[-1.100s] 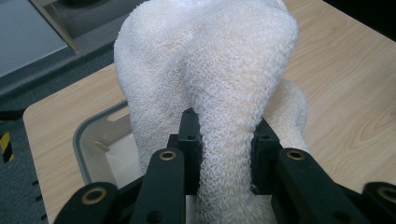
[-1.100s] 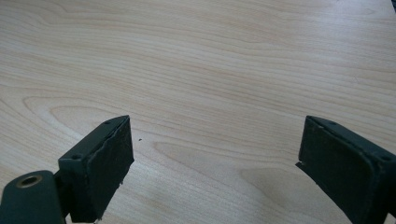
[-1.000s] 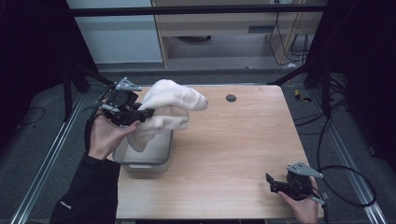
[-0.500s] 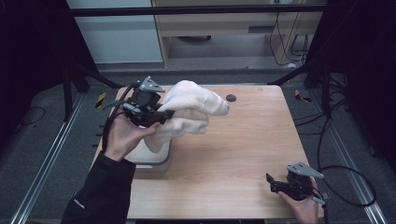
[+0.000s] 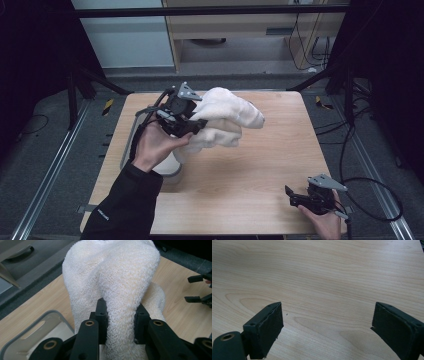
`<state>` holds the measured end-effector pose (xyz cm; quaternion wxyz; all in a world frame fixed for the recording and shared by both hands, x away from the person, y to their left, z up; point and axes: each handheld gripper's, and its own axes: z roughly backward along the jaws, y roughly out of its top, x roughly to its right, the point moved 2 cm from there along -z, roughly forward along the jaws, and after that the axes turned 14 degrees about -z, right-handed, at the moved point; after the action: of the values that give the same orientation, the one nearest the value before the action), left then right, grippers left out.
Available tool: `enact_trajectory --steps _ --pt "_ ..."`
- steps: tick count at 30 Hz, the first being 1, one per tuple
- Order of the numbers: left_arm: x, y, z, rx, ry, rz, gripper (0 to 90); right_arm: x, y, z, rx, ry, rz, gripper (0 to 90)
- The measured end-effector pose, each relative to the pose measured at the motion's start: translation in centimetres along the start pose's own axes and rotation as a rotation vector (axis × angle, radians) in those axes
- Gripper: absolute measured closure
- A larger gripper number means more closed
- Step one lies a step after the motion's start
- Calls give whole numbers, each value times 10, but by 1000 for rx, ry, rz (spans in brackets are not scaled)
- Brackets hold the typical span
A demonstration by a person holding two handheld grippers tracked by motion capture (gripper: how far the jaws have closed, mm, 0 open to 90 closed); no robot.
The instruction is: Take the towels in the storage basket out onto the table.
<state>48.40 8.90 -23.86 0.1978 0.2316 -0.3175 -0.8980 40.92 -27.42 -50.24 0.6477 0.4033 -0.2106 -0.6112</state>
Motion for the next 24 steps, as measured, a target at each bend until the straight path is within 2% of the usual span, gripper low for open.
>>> enact_trajectory --steps 14,18,24 --pt "21 18 -36 0 -56 -42 715 0 -1 1 4 0 5 97" --pt "24 17 -44 -1 -66 -39 715 -1 -1 2 4 2 1 96" --pt "25 11 -66 -25 -86 -31 715 0 -1 1 8 -3 10 96"
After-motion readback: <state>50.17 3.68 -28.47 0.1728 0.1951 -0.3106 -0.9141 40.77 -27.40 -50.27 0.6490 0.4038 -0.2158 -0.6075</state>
